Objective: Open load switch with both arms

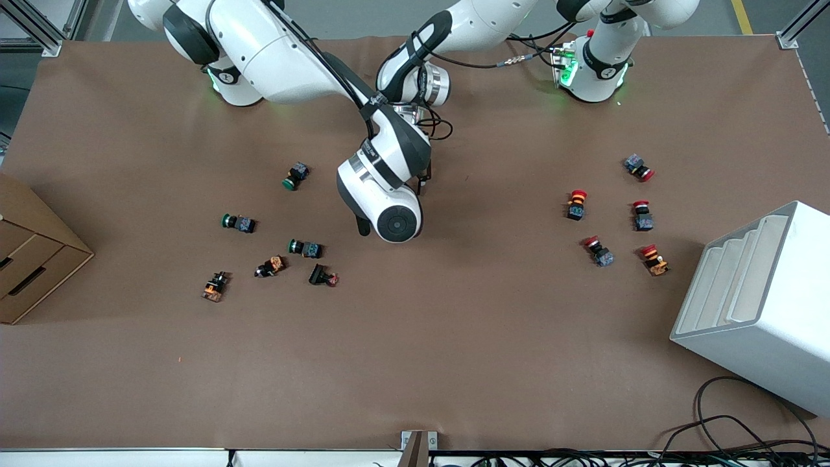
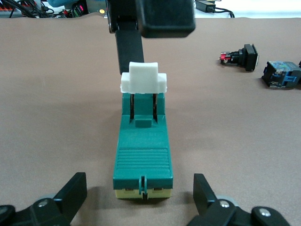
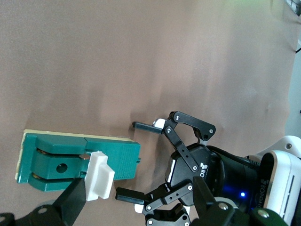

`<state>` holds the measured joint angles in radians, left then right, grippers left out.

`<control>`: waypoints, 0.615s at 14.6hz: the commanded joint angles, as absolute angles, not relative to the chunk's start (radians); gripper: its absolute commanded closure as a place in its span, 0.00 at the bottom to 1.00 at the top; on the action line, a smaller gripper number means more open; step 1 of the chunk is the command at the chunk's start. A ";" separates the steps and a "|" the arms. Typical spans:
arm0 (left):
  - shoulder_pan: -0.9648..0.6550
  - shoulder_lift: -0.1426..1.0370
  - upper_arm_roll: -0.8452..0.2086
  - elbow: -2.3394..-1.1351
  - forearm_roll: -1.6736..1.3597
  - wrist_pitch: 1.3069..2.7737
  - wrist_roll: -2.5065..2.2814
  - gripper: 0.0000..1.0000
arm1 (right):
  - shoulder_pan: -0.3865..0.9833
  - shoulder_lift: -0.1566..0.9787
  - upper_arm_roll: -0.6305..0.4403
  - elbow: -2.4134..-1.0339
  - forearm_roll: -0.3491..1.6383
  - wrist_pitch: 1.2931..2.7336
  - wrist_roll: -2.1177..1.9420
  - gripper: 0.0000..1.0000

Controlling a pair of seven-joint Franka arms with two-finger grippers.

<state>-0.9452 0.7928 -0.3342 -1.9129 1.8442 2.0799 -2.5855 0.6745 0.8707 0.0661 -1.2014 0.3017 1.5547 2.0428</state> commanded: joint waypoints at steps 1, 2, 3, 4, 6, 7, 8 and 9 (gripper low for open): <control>-0.946 0.816 -0.328 -1.899 1.861 2.089 -2.617 0.01 | 0.661 0.868 0.081 -1.210 0.325 1.540 2.022 0.00; -0.946 0.815 -0.328 -1.898 1.861 2.089 -2.617 0.01 | 0.667 0.868 0.080 -1.212 0.324 1.540 2.019 0.00; -0.945 0.815 -0.328 -1.898 1.861 2.089 -2.615 0.01 | 0.672 0.870 0.080 -1.213 0.324 1.542 2.019 0.00; -0.945 0.812 -0.328 -1.894 1.861 2.091 -2.606 0.01 | 0.675 0.871 0.080 -1.215 0.322 1.542 2.017 0.00; -0.943 0.810 -0.328 -1.875 1.855 2.092 -2.605 0.01 | 0.676 0.871 0.080 -1.227 0.322 1.543 2.016 0.00; -0.943 0.810 -0.330 -1.875 1.853 2.092 -2.605 0.01 | 0.678 0.871 0.080 -1.229 0.321 1.543 2.016 0.00; -0.942 0.808 -0.330 -1.875 1.853 2.095 -2.603 0.01 | 0.684 0.873 0.080 -1.232 0.321 1.543 2.016 0.00; -0.942 0.807 -0.330 -1.875 1.852 2.097 -2.591 0.01 | 0.686 0.873 0.080 -1.236 0.321 1.543 2.017 0.00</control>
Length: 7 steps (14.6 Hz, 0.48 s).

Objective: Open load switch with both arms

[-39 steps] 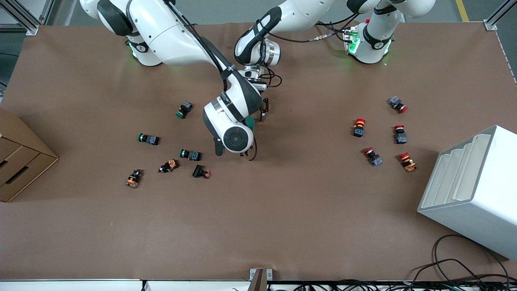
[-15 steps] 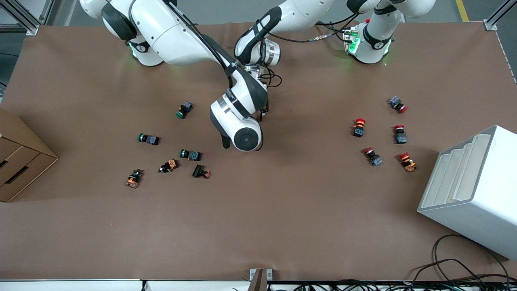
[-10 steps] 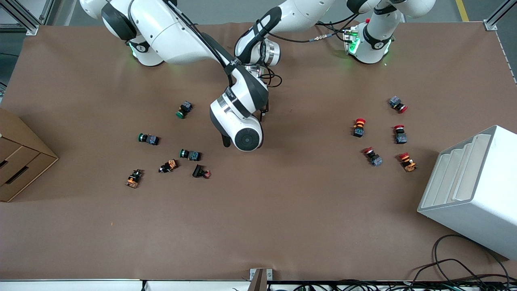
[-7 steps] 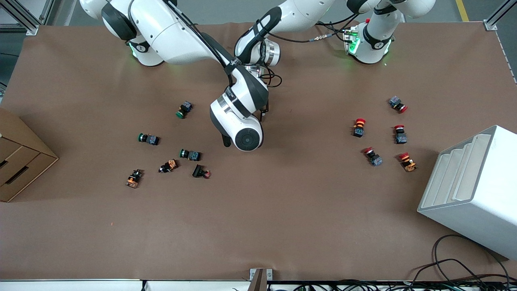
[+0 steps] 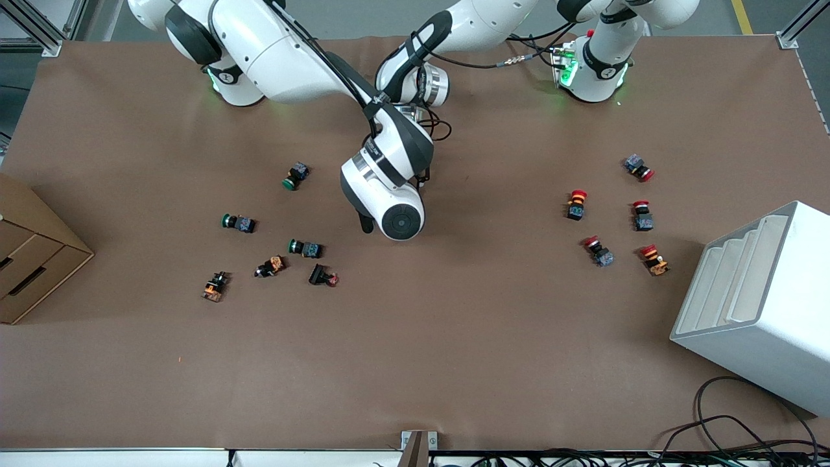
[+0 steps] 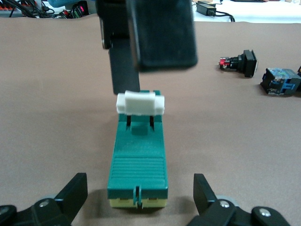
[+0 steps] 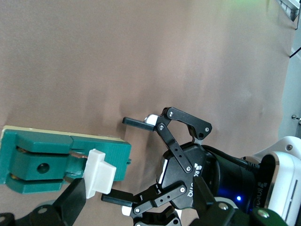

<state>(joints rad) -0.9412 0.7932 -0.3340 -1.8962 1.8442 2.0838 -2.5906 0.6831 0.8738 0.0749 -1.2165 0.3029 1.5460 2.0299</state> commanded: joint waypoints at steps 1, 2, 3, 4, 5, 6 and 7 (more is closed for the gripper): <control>-0.939 0.802 -0.330 -1.873 1.850 2.098 -2.585 0.01 | 0.686 0.873 0.080 -1.238 0.321 1.545 2.016 0.00; -0.931 0.799 -0.331 -1.870 1.848 2.100 -2.585 0.01 | 0.686 0.874 0.080 -1.238 0.321 1.546 2.016 0.00; -0.927 0.799 -0.331 -1.864 1.848 2.102 -2.585 0.01 | 0.687 0.877 0.080 -1.239 0.319 1.551 2.016 0.00; -0.927 0.799 -0.331 -1.861 1.848 2.102 -2.585 0.01 | 0.689 0.884 0.080 -1.239 0.319 1.552 2.016 0.00; -0.927 0.799 -0.331 -1.858 1.848 2.102 -2.585 0.01 | 0.690 0.885 0.078 -1.239 0.318 1.552 2.016 0.00; -0.927 0.799 -0.331 -1.856 1.847 2.102 -2.585 0.01 | 0.690 0.887 0.078 -1.239 0.318 1.554 2.016 0.00; -0.925 0.799 -0.331 -1.856 1.847 2.102 -2.585 0.01 | 0.690 0.890 0.078 -1.239 0.318 1.554 2.014 0.00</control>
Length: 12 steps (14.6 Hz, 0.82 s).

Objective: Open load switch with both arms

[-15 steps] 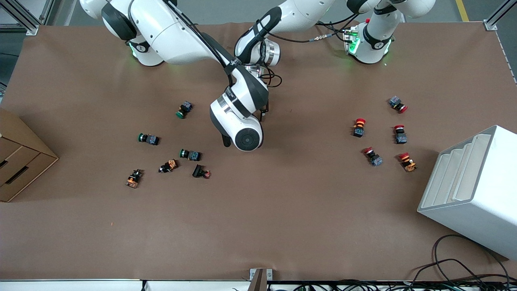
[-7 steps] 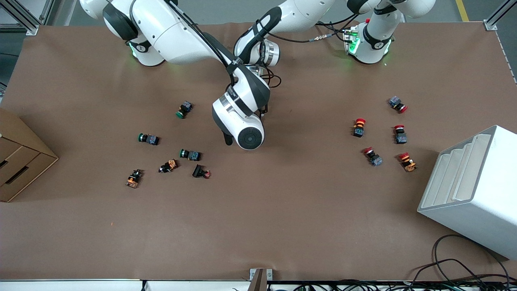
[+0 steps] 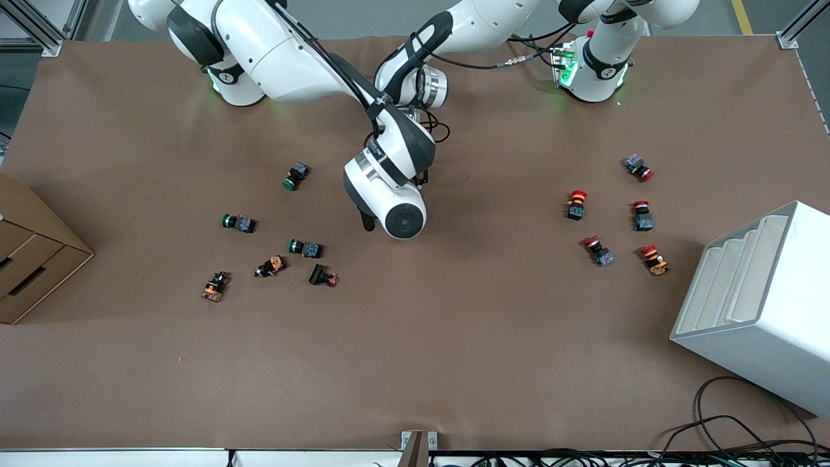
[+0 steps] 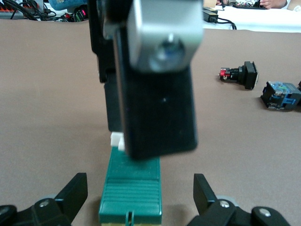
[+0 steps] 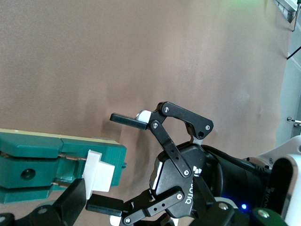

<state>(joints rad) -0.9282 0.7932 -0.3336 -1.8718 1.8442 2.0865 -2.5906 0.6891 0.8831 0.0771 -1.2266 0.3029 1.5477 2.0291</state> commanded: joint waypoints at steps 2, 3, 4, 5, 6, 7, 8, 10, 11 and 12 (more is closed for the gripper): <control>-0.920 0.793 -0.331 -1.856 1.847 2.102 -2.585 0.01 | 0.693 0.893 0.078 -1.239 0.318 1.562 2.011 0.00; -0.920 0.790 -0.331 -1.856 1.847 2.105 -2.583 0.01 | 0.696 0.897 0.078 -1.239 0.316 1.569 2.011 0.00; -0.919 0.790 -0.333 -1.855 1.845 2.105 -2.579 0.01 | 0.696 0.897 0.078 -1.239 0.316 1.571 2.011 0.00; -0.919 0.788 -0.334 -1.855 1.841 2.105 -2.576 0.01 | 0.696 0.899 0.078 -1.239 0.314 1.569 2.006 0.00; -0.919 0.788 -0.336 -1.852 1.836 2.105 -2.571 0.01 | 0.690 0.897 0.078 -1.236 0.316 1.568 1.994 0.00; -0.919 0.788 -0.336 -1.845 1.830 2.106 -2.563 0.01 | 0.683 0.894 0.078 -1.233 0.318 1.563 1.987 0.00; -0.919 0.787 -0.336 -1.844 1.822 2.111 -2.557 0.01 | 0.675 0.890 0.078 -1.227 0.318 1.559 1.982 0.00; -0.919 0.788 -0.336 -1.835 1.809 2.111 -2.548 0.01 | 0.638 0.870 0.081 -1.220 0.319 1.533 1.932 0.00; -0.917 0.788 -0.336 -1.832 1.802 2.112 -2.548 0.01 | 0.614 0.858 0.081 -1.207 0.321 1.501 1.878 0.00; -0.916 0.788 -0.336 -1.832 1.802 2.114 -2.543 0.01 | 0.588 0.854 0.083 -1.194 0.321 1.465 1.826 0.00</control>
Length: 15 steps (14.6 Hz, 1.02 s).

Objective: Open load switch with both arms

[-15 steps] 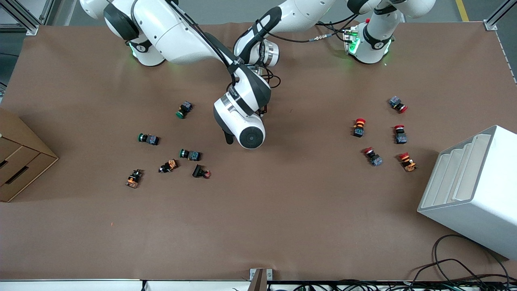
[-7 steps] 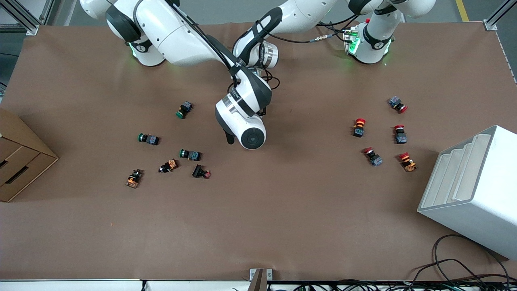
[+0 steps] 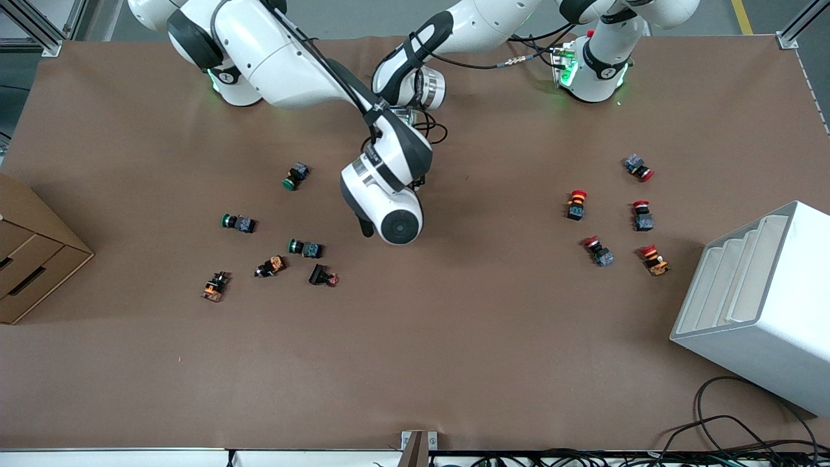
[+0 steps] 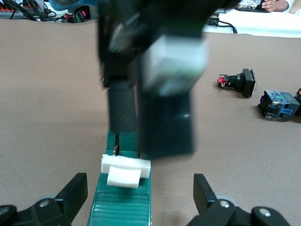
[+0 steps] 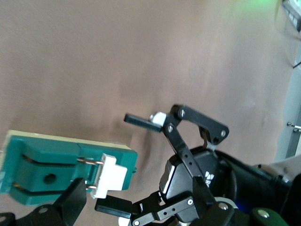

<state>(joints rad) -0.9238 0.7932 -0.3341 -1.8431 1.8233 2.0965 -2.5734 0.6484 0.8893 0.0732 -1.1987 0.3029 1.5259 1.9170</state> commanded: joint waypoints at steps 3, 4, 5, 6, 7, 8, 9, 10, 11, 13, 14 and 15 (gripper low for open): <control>-0.914 0.788 -0.339 -1.827 1.777 2.123 -2.517 0.01 | 0.529 0.822 0.060 -1.170 0.283 1.434 1.634 0.00; -0.914 0.788 -0.341 -1.824 1.761 2.123 -2.502 0.01 | 0.517 0.809 0.045 -1.169 0.223 1.436 1.556 0.00; -0.914 0.787 -0.341 -1.812 1.746 2.123 -2.487 0.01 | 0.509 0.786 0.041 -1.169 0.157 1.439 1.476 0.00; -0.916 0.788 -0.342 -1.799 1.727 2.123 -2.481 0.01 | 0.491 0.760 0.038 -1.169 0.093 1.445 1.392 0.00; -0.916 0.788 -0.350 -1.790 1.706 2.123 -2.467 0.01 | 0.459 0.746 0.040 -1.169 0.056 1.447 1.311 0.00; -0.916 0.788 -0.354 -1.783 1.686 2.123 -2.445 0.01 | 0.410 0.724 0.040 -1.170 0.048 1.459 1.222 0.00; -0.916 0.788 -0.354 -1.779 1.662 2.123 -2.421 0.01 | 0.370 0.701 0.040 -1.170 0.049 1.474 1.134 0.00; -0.916 0.790 -0.357 -1.769 1.635 2.123 -2.399 0.01 | 0.329 0.678 0.038 -1.173 0.045 1.489 1.032 0.00; -0.917 0.788 -0.367 -1.760 1.600 2.123 -2.376 0.01 | 0.293 0.655 0.038 -1.177 0.037 1.496 0.940 0.00; -0.917 0.788 -0.368 -1.729 1.533 2.121 -2.317 0.01 | 0.217 0.606 0.040 -1.180 0.014 1.494 0.713 0.00; -0.917 0.787 -0.370 -1.709 1.490 2.121 -2.292 0.01 | 0.175 0.579 0.038 -1.192 0.011 1.493 0.592 0.00; -0.916 0.787 -0.370 -1.695 1.462 2.121 -2.274 0.01 | 0.138 0.554 0.038 -1.199 0.009 1.493 0.486 0.00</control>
